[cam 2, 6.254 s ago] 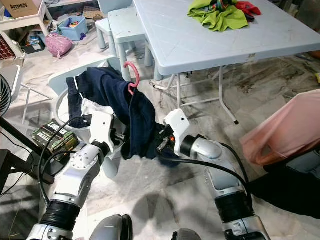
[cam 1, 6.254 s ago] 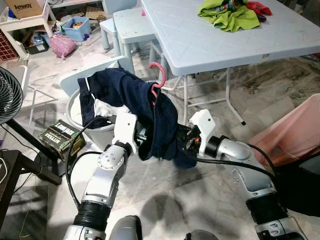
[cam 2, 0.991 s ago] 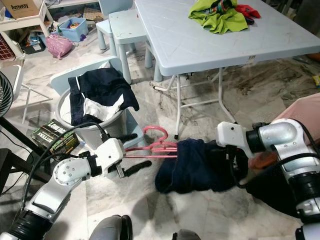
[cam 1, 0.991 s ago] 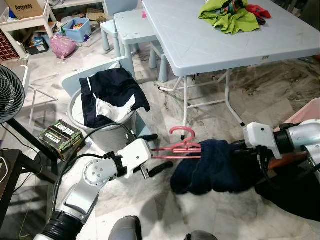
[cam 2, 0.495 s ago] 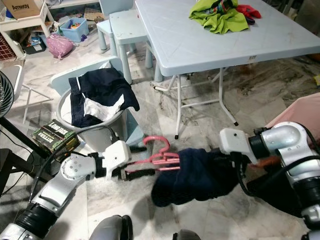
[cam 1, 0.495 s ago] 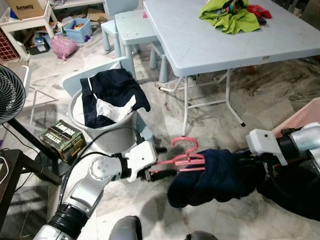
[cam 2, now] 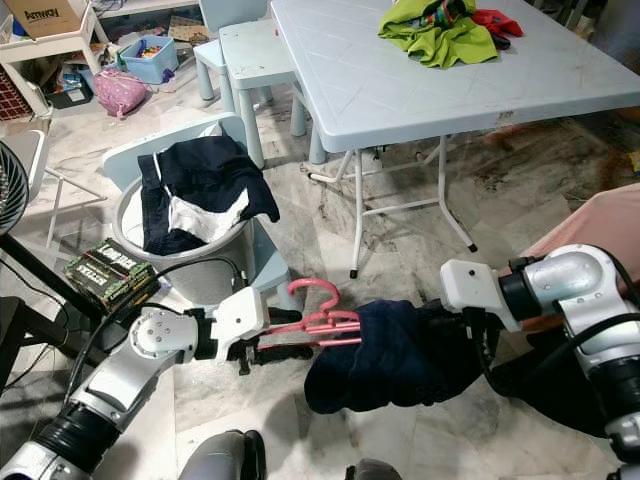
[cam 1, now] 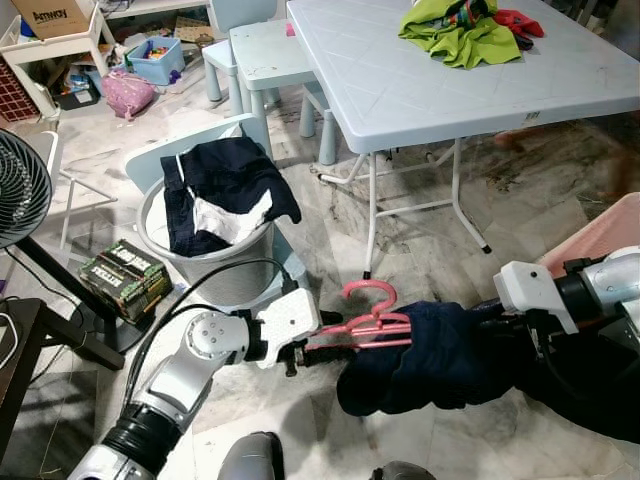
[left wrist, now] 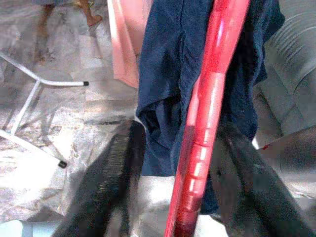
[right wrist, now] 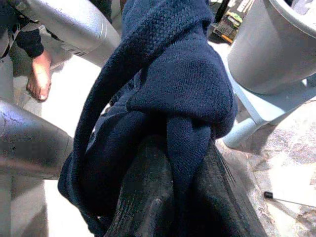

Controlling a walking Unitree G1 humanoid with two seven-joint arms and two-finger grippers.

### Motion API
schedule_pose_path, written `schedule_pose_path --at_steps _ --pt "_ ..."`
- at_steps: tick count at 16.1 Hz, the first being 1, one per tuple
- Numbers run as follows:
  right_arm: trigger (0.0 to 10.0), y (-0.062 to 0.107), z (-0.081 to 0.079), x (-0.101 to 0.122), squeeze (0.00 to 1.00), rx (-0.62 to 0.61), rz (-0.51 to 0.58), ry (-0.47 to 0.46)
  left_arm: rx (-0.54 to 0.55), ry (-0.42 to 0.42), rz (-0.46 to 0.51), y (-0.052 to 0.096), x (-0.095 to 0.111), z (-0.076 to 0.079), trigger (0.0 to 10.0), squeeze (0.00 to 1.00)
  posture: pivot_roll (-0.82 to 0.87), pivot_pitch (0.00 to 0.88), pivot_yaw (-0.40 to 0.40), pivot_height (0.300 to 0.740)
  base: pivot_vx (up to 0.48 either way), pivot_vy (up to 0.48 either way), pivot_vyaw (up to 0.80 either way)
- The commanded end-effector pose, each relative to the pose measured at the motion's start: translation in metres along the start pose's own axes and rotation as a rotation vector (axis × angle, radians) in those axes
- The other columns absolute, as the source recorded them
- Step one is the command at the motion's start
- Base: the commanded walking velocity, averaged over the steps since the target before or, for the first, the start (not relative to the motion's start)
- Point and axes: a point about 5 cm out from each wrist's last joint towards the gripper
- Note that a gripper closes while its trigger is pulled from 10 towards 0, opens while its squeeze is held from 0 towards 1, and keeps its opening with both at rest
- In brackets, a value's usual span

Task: Hang hanger

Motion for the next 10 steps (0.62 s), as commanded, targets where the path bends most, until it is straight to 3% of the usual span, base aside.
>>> schedule_pose_path --at_steps 1,10 --pt "10.0 0.0046 0.0009 0.0047 0.00 0.018 0.002 0.029 0.016 -0.003 -0.010 0.0046 0.0001 -0.0057 0.0 0.00 -0.06 0.078 0.048 0.740 0.000 0.000 0.00" --pt "10.0 0.0006 0.0007 0.0052 0.00 0.025 0.005 0.033 0.022 -0.002 -0.018 0.0036 -0.0006 -0.0088 0.0 0.00 -0.06 0.079 0.047 0.740 0.000 0.000 0.00"
Point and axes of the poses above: a point about 5 cm out from each wrist's last joint towards the gripper, its own y axis pointing back from the gripper into the wrist, its own x axis along the axis of the wrist's last joint, z = x × y, and after that the axes turned 15 degrees about y, right-handed
